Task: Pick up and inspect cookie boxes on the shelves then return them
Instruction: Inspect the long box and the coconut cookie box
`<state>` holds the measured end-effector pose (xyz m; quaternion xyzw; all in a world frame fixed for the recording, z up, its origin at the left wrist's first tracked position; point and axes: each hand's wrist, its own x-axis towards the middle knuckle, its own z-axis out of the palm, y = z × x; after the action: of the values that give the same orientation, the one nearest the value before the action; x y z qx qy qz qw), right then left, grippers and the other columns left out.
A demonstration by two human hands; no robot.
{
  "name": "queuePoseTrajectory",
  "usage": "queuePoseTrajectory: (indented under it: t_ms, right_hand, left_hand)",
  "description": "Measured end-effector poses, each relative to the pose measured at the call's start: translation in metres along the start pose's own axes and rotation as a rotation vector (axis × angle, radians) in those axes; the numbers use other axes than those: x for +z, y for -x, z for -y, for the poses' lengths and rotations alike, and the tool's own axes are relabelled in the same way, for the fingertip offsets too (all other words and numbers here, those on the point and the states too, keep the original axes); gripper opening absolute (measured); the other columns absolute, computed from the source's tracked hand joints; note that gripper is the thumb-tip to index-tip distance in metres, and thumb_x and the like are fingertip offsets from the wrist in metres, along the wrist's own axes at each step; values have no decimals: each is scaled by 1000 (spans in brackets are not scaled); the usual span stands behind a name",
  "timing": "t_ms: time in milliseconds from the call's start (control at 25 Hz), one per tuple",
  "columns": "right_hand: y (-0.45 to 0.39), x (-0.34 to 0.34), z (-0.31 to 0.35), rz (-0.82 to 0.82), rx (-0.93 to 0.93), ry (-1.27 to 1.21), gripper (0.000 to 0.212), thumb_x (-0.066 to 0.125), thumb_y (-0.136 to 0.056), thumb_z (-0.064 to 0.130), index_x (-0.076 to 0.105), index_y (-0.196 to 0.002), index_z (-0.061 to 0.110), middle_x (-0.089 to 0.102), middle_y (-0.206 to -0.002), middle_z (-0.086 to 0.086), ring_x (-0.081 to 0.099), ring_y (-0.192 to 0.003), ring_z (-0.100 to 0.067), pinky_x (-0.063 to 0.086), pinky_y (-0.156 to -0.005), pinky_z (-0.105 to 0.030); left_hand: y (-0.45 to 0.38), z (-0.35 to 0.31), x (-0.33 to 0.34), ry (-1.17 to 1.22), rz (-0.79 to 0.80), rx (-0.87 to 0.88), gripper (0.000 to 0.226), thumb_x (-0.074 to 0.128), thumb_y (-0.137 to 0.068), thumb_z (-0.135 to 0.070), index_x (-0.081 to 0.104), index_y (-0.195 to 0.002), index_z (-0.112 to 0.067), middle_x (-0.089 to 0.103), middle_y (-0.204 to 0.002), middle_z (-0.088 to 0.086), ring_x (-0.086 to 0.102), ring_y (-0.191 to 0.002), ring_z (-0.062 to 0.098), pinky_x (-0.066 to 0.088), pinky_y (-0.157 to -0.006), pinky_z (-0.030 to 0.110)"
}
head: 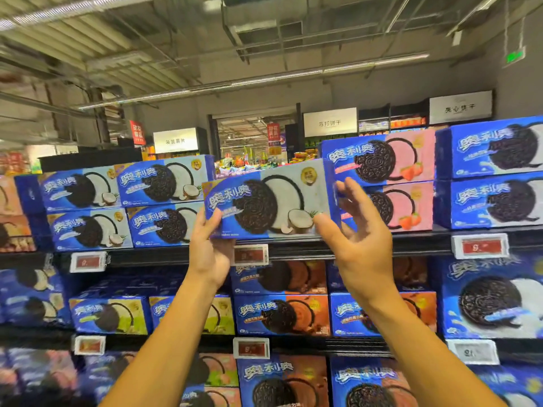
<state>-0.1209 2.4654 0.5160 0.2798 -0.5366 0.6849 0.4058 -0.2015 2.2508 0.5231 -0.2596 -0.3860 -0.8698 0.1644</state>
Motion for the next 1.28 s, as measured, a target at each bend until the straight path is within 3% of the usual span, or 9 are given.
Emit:
queuePoseTrajectory:
  t_ms: [200,320,400,480,600,720,840,1120,1280]
  right_hand:
    - [-18,-26,-22,25,57,73,46,66,-91,-2,59,-133,16,62,-136,-8,60,-127,-20,52,-101,-34]
    - [-24,-32,-24,34,17,52,50,63,-90,-10,62,-130,21,70,-126,0,65,-119,-15,54,-92,-22]
    - [-25,-34,-24,39,-23,33,56,63,-85,-13,65,-126,25,74,-116,13,67,-107,-2,52,-86,-14]
    - [-26,-38,-27,45,-54,41,51,67,-84,-8,69,-125,23,74,-114,16,67,-104,0,52,-85,-14]
    - [-25,-43,-33,21,-87,51,44,72,-86,-4,70,-123,20,75,-113,13,68,-102,-3,53,-88,-18]
    - [-24,-44,-36,-8,-118,62,53,74,-84,-3,69,-117,37,74,-112,14,69,-103,-6,54,-92,-23]
    - [-21,-44,-36,-23,-155,71,56,76,-84,1,66,-119,43,73,-114,14,70,-104,-7,54,-92,-23]
    - [-19,-46,-39,-12,-218,99,47,77,-84,5,64,-127,21,72,-121,7,70,-108,-14,54,-93,-25]
    - [-19,-45,-40,6,-216,107,48,77,-84,2,63,-126,20,72,-120,8,70,-106,-13,55,-92,-26]
  left_hand:
    - [12,-11,11,-227,8,182,56,57,-94,-8,39,-147,-9,64,-131,9,65,-115,23,55,-95,40]
    - [20,-15,11,-410,-2,285,69,65,-90,-14,33,-151,-14,52,-146,9,54,-129,23,50,-101,35]
    - [24,-18,9,-560,21,349,75,69,-86,-19,34,-151,-14,54,-144,7,54,-130,20,48,-103,32]
    - [28,-21,11,-642,62,392,71,71,-85,-18,39,-148,-9,61,-135,1,58,-125,15,50,-99,28]
    - [32,-23,15,-665,71,451,68,72,-82,-14,46,-145,-12,63,-132,-3,58,-125,15,50,-99,26]
    - [35,-23,20,-660,69,501,64,71,-79,-10,50,-137,-27,64,-128,-3,61,-121,14,52,-96,25]
    - [36,-22,20,-661,58,533,62,69,-78,-12,50,-134,-30,66,-124,-10,63,-117,10,53,-91,22]
    - [38,-17,13,-647,36,581,61,70,-81,-9,52,-131,-40,67,-122,-13,63,-117,15,55,-94,34]
    - [38,-18,11,-633,47,576,62,71,-80,-9,52,-130,-41,66,-125,-5,63,-117,16,55,-94,33]
